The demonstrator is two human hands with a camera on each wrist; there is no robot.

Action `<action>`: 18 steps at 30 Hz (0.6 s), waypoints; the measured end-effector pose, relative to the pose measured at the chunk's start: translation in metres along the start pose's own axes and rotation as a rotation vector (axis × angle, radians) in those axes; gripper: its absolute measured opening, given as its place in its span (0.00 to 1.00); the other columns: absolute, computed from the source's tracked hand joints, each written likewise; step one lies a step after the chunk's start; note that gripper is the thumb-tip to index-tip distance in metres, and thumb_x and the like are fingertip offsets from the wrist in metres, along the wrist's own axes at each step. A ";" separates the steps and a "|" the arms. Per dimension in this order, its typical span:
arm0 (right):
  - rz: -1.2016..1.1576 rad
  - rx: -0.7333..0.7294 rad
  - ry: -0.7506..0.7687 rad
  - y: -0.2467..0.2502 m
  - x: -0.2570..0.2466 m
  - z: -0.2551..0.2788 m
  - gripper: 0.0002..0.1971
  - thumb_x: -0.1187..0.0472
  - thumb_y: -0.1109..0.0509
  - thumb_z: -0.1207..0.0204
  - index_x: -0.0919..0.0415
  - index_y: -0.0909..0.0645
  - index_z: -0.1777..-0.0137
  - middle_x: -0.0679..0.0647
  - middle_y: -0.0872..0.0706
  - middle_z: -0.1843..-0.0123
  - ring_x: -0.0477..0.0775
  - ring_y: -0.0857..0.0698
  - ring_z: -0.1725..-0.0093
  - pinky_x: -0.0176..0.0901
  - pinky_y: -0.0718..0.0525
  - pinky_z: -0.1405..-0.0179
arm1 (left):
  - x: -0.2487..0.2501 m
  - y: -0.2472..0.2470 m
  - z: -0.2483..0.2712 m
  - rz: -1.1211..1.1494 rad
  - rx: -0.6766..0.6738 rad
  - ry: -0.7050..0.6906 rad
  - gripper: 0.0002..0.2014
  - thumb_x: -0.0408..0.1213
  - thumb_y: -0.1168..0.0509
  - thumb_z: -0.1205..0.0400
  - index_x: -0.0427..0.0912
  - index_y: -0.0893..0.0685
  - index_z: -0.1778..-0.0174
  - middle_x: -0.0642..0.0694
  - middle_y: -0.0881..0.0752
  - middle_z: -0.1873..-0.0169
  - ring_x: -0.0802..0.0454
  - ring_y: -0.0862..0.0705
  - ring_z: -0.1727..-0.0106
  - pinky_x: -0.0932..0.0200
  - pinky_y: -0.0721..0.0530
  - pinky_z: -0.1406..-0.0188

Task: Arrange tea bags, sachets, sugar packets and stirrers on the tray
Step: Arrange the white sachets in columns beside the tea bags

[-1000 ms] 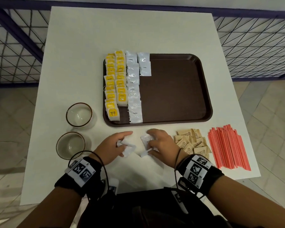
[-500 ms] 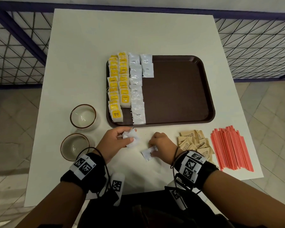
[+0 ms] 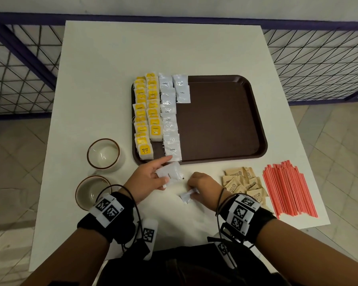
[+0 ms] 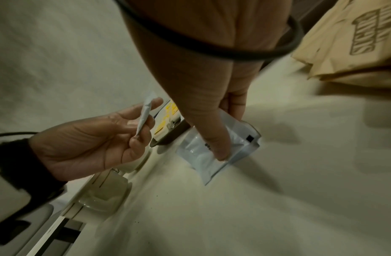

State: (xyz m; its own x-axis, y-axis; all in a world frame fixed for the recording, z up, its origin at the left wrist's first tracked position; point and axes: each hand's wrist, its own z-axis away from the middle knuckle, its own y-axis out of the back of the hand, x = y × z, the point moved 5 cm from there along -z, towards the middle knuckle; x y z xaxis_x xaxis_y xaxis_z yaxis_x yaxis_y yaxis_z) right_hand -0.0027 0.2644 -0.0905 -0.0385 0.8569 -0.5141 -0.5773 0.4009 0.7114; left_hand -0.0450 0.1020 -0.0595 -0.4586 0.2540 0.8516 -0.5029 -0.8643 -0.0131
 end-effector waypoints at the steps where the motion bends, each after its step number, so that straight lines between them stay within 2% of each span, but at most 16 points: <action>1: 0.025 0.011 0.022 0.000 0.000 -0.001 0.05 0.71 0.30 0.35 0.69 0.18 0.60 0.66 0.17 0.56 0.67 0.20 0.54 0.42 0.35 0.56 | 0.000 0.001 -0.001 -0.014 0.010 -0.007 0.26 0.24 0.32 0.23 0.52 0.25 0.32 0.43 0.16 0.44 0.49 0.14 0.61 0.59 0.12 0.59; 3: 0.085 0.041 0.074 0.000 -0.002 0.001 0.03 0.67 0.29 0.37 0.62 0.18 0.63 0.60 0.15 0.61 0.65 0.20 0.58 0.46 0.29 0.54 | 0.000 0.003 -0.002 0.013 0.056 -0.014 0.20 0.24 0.31 0.24 0.49 0.22 0.41 0.40 0.13 0.51 0.42 0.14 0.55 0.58 0.13 0.60; 5: 0.088 0.119 0.138 0.003 -0.003 0.007 0.03 0.63 0.31 0.41 0.56 0.21 0.67 0.53 0.17 0.67 0.63 0.20 0.62 0.48 0.22 0.62 | 0.001 0.004 -0.002 0.058 0.101 -0.020 0.13 0.23 0.33 0.22 0.45 0.20 0.49 0.42 0.13 0.55 0.44 0.14 0.52 0.55 0.12 0.57; 6: 0.057 0.148 0.170 0.007 -0.004 0.010 0.02 0.62 0.34 0.42 0.56 0.23 0.69 0.51 0.19 0.69 0.60 0.20 0.64 0.46 0.22 0.65 | 0.003 0.005 -0.003 0.072 0.111 -0.020 0.11 0.22 0.35 0.22 0.44 0.19 0.50 0.41 0.14 0.54 0.45 0.15 0.51 0.54 0.11 0.55; 8: -0.092 0.203 0.171 0.017 -0.001 0.017 0.04 0.59 0.38 0.39 0.59 0.23 0.69 0.51 0.22 0.66 0.52 0.22 0.65 0.42 0.24 0.67 | 0.007 0.006 -0.003 0.089 0.118 -0.026 0.13 0.22 0.37 0.20 0.42 0.16 0.47 0.38 0.16 0.51 0.45 0.14 0.52 0.53 0.11 0.54; 10: -0.265 0.291 0.103 0.031 0.008 0.023 0.06 0.60 0.31 0.35 0.63 0.21 0.68 0.50 0.25 0.62 0.43 0.26 0.64 0.34 0.27 0.64 | 0.013 0.010 -0.004 0.095 0.129 -0.069 0.19 0.20 0.37 0.21 0.45 0.17 0.39 0.39 0.17 0.53 0.48 0.14 0.55 0.56 0.11 0.57; 12: -0.417 0.387 0.024 0.047 0.019 0.029 0.08 0.64 0.22 0.35 0.64 0.19 0.68 0.51 0.21 0.56 0.40 0.23 0.60 0.25 0.26 0.59 | 0.019 0.016 -0.005 0.096 0.171 -0.110 0.24 0.21 0.33 0.24 0.48 0.21 0.36 0.39 0.15 0.56 0.48 0.14 0.59 0.59 0.11 0.60; 13: -0.514 0.411 -0.016 0.056 0.020 0.032 0.09 0.65 0.19 0.37 0.63 0.19 0.68 0.52 0.18 0.54 0.39 0.20 0.58 0.26 0.24 0.55 | 0.021 0.019 -0.006 0.092 0.199 -0.114 0.24 0.22 0.30 0.25 0.48 0.21 0.38 0.38 0.14 0.57 0.48 0.14 0.60 0.60 0.12 0.61; 14: -0.639 0.417 -0.046 0.064 0.019 0.032 0.10 0.68 0.19 0.38 0.61 0.19 0.68 0.53 0.15 0.53 0.40 0.17 0.57 0.32 0.20 0.51 | 0.024 0.022 -0.007 0.086 0.222 -0.113 0.22 0.23 0.28 0.27 0.47 0.21 0.41 0.39 0.13 0.58 0.48 0.14 0.61 0.62 0.13 0.62; 16: -0.906 0.378 -0.024 0.077 0.009 0.030 0.13 0.73 0.20 0.38 0.60 0.22 0.68 0.57 0.12 0.52 0.50 0.14 0.55 0.51 0.17 0.47 | 0.030 0.024 -0.010 0.059 0.234 -0.116 0.16 0.24 0.26 0.28 0.44 0.17 0.48 0.41 0.11 0.60 0.51 0.14 0.63 0.65 0.14 0.64; 17: -0.999 0.334 -0.001 0.082 0.000 0.028 0.14 0.75 0.22 0.38 0.61 0.24 0.68 0.62 0.12 0.50 0.55 0.13 0.53 0.56 0.17 0.45 | 0.034 0.022 -0.011 0.049 0.223 -0.124 0.14 0.25 0.26 0.29 0.43 0.16 0.51 0.42 0.10 0.60 0.52 0.13 0.63 0.66 0.14 0.63; 18: -1.063 0.284 0.019 0.083 -0.008 0.024 0.14 0.77 0.23 0.37 0.61 0.25 0.68 0.66 0.12 0.48 0.59 0.13 0.50 0.57 0.17 0.44 | 0.037 0.019 -0.012 0.059 0.205 -0.132 0.13 0.25 0.26 0.29 0.43 0.15 0.52 0.42 0.10 0.60 0.52 0.13 0.61 0.65 0.14 0.61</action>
State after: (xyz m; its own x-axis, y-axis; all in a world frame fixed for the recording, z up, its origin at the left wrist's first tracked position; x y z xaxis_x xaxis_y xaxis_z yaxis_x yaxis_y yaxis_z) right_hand -0.0309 0.2986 -0.0154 0.3532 0.0265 -0.9352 -0.1149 0.9933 -0.0152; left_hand -0.0804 0.1003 -0.0341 -0.3762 0.1535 0.9137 -0.3129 -0.9493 0.0306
